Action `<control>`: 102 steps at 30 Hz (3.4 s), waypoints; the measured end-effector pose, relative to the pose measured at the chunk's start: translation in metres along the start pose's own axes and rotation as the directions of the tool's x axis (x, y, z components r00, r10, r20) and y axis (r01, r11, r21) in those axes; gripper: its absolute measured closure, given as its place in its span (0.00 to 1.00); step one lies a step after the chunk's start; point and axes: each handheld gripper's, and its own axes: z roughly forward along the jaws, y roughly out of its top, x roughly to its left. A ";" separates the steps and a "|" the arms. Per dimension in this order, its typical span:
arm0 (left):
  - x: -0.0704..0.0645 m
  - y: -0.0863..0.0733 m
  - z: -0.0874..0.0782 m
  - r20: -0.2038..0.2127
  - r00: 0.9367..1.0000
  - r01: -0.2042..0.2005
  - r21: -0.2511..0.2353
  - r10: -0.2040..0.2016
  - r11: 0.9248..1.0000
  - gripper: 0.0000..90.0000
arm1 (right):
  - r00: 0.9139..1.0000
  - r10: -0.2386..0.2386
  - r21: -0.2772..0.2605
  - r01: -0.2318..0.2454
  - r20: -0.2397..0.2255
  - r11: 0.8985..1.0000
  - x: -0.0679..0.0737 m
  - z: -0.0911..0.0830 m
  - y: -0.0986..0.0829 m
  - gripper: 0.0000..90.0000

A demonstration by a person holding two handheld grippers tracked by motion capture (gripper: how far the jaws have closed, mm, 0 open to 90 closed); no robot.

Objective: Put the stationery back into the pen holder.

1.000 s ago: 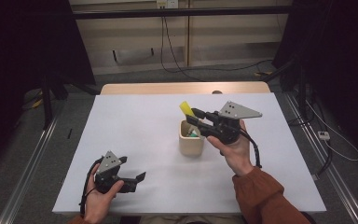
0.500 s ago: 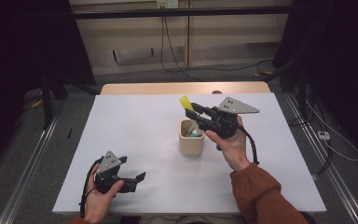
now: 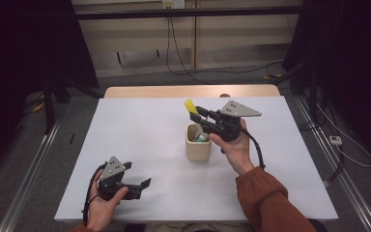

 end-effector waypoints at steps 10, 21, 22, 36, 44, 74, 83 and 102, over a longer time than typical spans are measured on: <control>0.000 0.000 0.000 -0.001 1.000 0.002 0.000 -0.002 1.000 0.09 | 1.000 0.004 0.021 -0.004 0.003 1.000 -0.004 0.007 -0.008 0.75; 0.000 0.000 0.001 -0.002 1.000 0.001 0.003 -0.001 1.000 0.09 | 1.000 0.003 0.057 -0.003 -0.001 0.998 -0.011 0.008 -0.016 0.75; 0.000 0.000 0.001 -0.001 1.000 0.003 0.002 -0.003 1.000 0.09 | 1.000 0.003 0.058 -0.003 -0.002 0.998 -0.010 0.009 -0.017 0.75; 0.000 0.000 0.000 -0.002 1.000 0.001 0.003 -0.001 1.000 0.09 | 1.000 0.014 0.101 -0.014 0.003 0.995 -0.011 0.010 -0.033 0.75; 0.000 0.000 0.000 0.001 1.000 0.002 0.001 -0.002 1.000 0.09 | 0.998 0.052 0.094 -0.054 0.027 0.994 -0.013 0.004 -0.032 0.45; 0.003 0.002 0.001 -0.009 1.000 0.013 -0.003 -0.013 1.000 0.09 | 0.991 0.004 0.188 -0.028 0.131 0.982 -0.013 -0.013 -0.023 0.06; 0.003 0.001 -0.001 -0.010 1.000 0.011 -0.012 -0.011 1.000 0.09 | 0.991 -0.002 0.221 -0.029 0.137 0.975 -0.014 -0.022 -0.025 0.04; 0.006 0.002 -0.004 -0.010 1.000 0.018 -0.032 -0.019 0.999 0.09 | 0.981 -0.013 0.255 -0.037 0.192 0.966 -0.015 -0.057 -0.038 0.04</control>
